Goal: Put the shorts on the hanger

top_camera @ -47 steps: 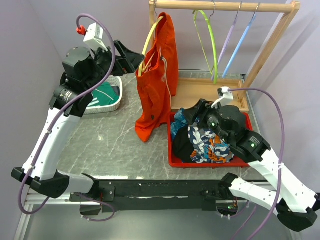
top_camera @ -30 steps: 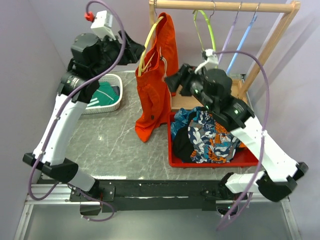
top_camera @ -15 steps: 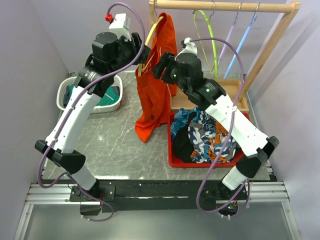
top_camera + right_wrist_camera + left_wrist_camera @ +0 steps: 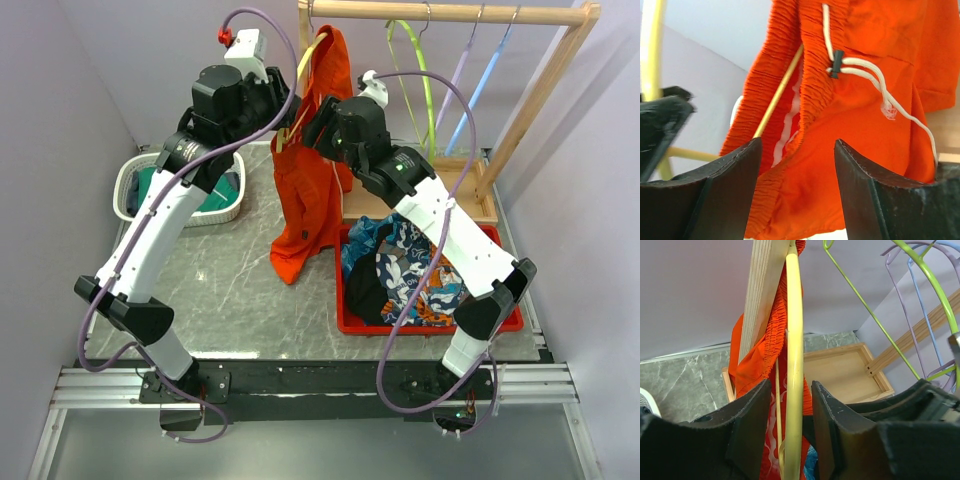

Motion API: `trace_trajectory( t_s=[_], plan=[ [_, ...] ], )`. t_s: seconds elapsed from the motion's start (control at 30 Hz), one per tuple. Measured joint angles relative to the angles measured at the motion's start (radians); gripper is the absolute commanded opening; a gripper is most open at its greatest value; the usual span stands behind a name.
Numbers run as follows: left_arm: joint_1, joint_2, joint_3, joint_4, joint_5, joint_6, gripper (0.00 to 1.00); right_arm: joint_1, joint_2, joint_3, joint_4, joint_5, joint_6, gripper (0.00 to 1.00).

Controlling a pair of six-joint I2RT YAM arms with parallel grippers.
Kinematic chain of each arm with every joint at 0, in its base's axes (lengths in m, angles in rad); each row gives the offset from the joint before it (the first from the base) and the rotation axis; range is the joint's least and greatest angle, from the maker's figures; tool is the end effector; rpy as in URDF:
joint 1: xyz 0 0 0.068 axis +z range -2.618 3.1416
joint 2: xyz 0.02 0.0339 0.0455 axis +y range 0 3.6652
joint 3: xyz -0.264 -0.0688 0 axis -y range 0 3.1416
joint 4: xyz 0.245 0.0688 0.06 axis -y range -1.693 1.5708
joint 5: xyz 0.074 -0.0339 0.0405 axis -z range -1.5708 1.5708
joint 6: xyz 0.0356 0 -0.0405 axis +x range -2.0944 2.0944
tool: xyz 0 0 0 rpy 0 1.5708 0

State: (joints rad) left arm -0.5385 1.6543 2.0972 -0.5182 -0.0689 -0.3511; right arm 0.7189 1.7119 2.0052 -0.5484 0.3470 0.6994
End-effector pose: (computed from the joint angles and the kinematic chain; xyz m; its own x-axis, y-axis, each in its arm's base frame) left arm 0.2990 -0.1758 0.5275 -0.2163 -0.2704 -0.9381 0.4029 0.8505 -0.3381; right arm 0.2927 0.2400 0.4760 -0.3846 0.4679 -0.7957 -0.1622 0.8144 0.5573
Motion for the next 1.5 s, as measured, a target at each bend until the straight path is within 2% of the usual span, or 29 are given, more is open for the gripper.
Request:
trace_trajectory(
  t_s=[0.33, 0.6, 0.7, 0.73, 0.8, 0.83, 0.97, 1.0, 1.5],
  plan=[
    [-0.001, 0.011, 0.0, 0.008, 0.0, 0.003, 0.39, -0.003, 0.014, -0.002, -0.021, -0.018, 0.05, 0.57],
    [-0.002, 0.013, 0.0, 0.021, 0.001, 0.003, 0.36, -0.003, 0.014, -0.002, -0.02, -0.079, 0.093, 0.45],
    [-0.002, 0.013, 0.0, 0.024, 0.002, 0.003, 0.34, -0.003, 0.014, -0.002, -0.02, -0.098, 0.106, 0.35],
    [-0.002, 0.013, 0.0, 0.026, 0.003, 0.003, 0.33, -0.003, 0.014, -0.001, -0.02, -0.105, 0.111, 0.26],
    [-0.002, 0.013, 0.0, 0.027, 0.003, 0.003, 0.27, -0.004, 0.014, 0.0, -0.02, -0.113, 0.118, 0.14],
    [-0.002, 0.013, 0.0, 0.027, 0.004, 0.003, 0.25, -0.004, 0.014, 0.002, -0.021, -0.116, 0.118, 0.01],
    [-0.002, 0.013, 0.0, 0.031, 0.011, 0.016, 0.03, -0.006, 0.026, 0.032, -0.024, -0.132, 0.124, 0.0],
    [-0.002, 0.013, 0.0, 0.033, 0.013, 0.018, 0.01, -0.006, 0.031, 0.044, -0.025, -0.136, 0.124, 0.0],
    [-0.005, 0.012, -0.05, 0.095, 0.019, 0.014, 0.01, -0.009, 0.036, 0.116, -0.05, -0.211, 0.121, 0.0]
  ],
)
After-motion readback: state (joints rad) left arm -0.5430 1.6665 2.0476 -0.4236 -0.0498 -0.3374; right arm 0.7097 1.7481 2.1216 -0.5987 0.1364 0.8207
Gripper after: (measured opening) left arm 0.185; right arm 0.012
